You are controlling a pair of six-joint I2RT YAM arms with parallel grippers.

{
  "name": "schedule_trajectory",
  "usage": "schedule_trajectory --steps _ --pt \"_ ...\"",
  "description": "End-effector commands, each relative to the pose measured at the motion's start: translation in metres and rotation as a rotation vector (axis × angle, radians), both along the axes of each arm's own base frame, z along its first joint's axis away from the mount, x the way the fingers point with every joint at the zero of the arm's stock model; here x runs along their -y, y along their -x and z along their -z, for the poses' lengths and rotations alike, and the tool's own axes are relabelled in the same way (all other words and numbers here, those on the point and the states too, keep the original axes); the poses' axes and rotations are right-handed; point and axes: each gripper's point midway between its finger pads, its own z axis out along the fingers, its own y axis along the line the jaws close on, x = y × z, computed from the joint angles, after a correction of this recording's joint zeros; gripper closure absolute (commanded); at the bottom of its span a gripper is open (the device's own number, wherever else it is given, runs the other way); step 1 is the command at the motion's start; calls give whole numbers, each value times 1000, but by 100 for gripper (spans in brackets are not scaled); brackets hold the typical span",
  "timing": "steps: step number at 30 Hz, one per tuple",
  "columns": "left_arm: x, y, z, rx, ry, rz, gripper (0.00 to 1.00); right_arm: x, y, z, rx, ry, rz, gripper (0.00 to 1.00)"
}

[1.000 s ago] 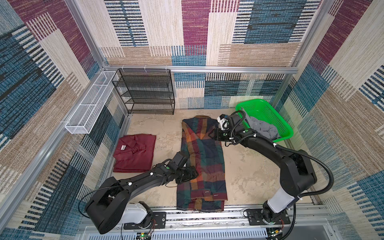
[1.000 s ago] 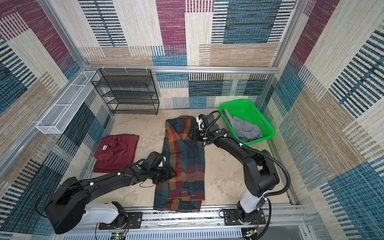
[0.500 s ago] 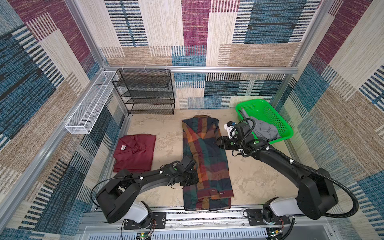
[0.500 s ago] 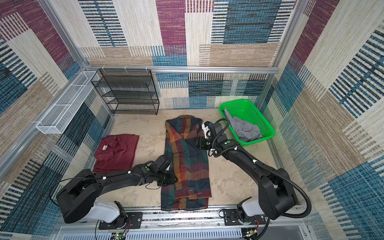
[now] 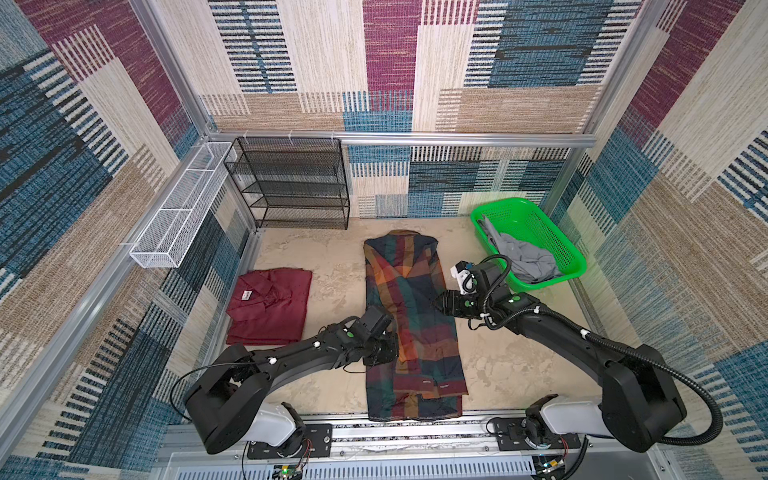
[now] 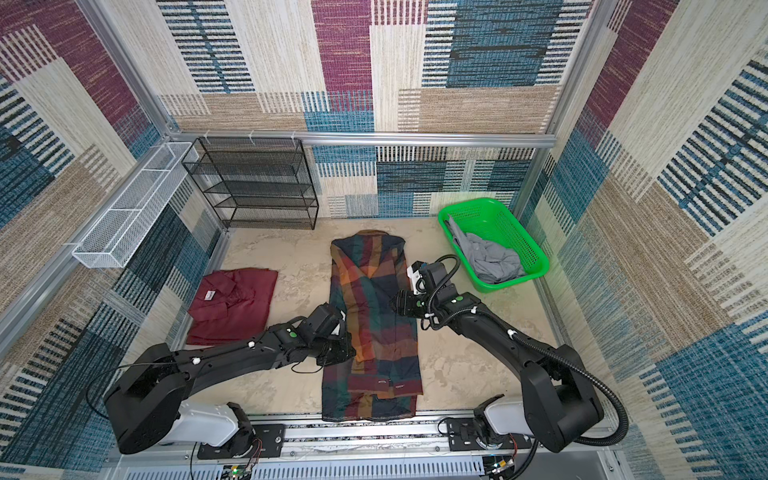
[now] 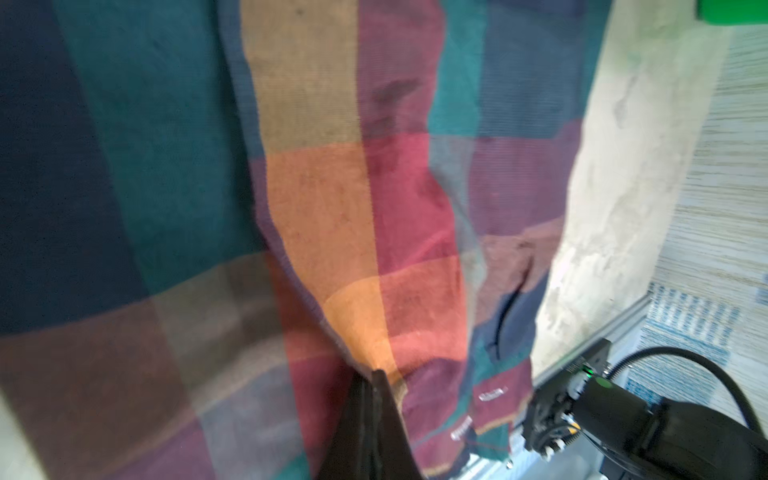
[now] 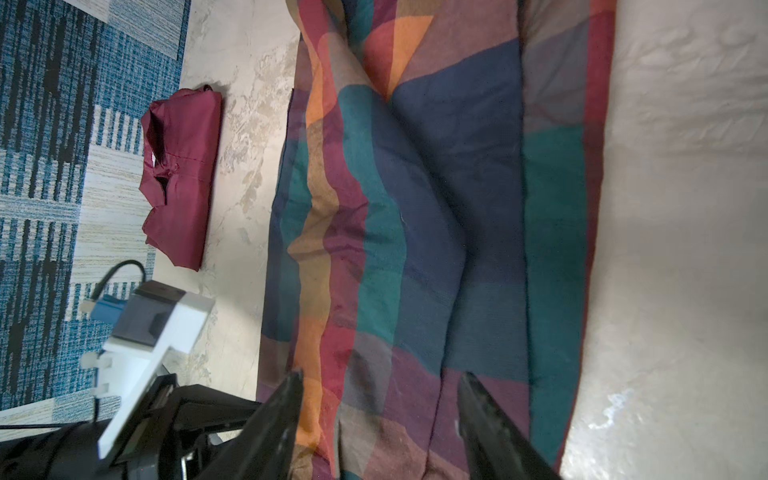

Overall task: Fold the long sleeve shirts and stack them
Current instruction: 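Release the plaid shirt and move both grippers toward its hem nearest the robot, then grasp the plaid shirt's hem corners nearest the robot with both grippers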

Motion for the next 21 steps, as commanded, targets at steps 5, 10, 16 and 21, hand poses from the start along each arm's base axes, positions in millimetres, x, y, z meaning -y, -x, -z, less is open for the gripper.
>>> schedule_trajectory --steps 5,10,16,21 --pt "-42 21 -15 34 -48 -49 100 11 23 15 -74 17 37 39" --pt "-45 34 4 -22 -9 -69 100 16 39 36 -136 47 58 36" --pt "-58 40 10 -47 -74 -80 99 18 51 43 -167 89 71 31" --pt "-77 39 -2 21 -110 -102 41 30 69 58 -216 120 89 24"
